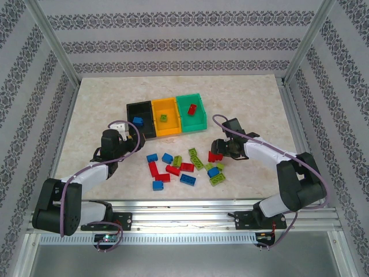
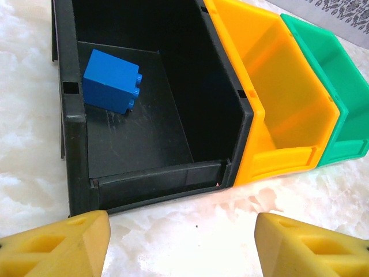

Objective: Sort the legos into containers by color
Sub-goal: Move the lego to the center of the table, then pick up the lego from the center of the table.

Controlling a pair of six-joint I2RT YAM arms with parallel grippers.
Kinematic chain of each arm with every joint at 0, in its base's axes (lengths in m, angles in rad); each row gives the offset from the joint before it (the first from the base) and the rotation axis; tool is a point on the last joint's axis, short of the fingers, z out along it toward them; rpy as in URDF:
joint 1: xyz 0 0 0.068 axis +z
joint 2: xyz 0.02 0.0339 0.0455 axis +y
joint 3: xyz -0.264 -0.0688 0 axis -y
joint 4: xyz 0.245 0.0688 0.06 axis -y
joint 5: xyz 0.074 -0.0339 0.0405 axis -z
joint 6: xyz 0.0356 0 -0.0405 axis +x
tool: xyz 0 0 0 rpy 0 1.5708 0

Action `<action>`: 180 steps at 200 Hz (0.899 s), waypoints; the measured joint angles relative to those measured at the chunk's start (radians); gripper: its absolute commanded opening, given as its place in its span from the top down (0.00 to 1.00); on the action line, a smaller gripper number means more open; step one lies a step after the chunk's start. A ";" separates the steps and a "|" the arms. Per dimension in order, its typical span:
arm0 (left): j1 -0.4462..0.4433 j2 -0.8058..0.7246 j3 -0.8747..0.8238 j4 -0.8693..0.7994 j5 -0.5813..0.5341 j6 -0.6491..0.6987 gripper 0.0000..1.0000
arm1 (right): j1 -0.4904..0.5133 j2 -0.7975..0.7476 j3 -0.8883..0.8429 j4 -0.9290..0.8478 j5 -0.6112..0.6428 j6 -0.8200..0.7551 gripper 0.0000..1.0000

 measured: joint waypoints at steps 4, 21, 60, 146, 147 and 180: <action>0.000 0.000 0.000 0.000 0.000 0.000 0.33 | 0.000 0.003 0.001 0.000 0.007 0.000 0.40; 0.000 0.000 0.000 0.000 0.001 0.000 0.33 | 0.000 0.026 0.013 0.000 0.028 0.000 0.42; 0.000 0.000 0.000 0.006 0.011 0.000 0.33 | 0.000 0.098 0.031 0.023 0.029 0.003 0.47; 0.000 0.000 0.000 0.007 0.015 0.000 0.32 | 0.001 0.106 0.057 0.019 0.029 0.005 0.67; 0.000 0.000 0.000 0.007 0.016 0.000 0.32 | 0.001 0.106 0.058 0.018 0.029 0.005 0.67; 0.000 0.004 0.000 0.015 0.031 0.000 0.33 | 0.010 0.110 0.175 0.007 0.026 -0.003 0.67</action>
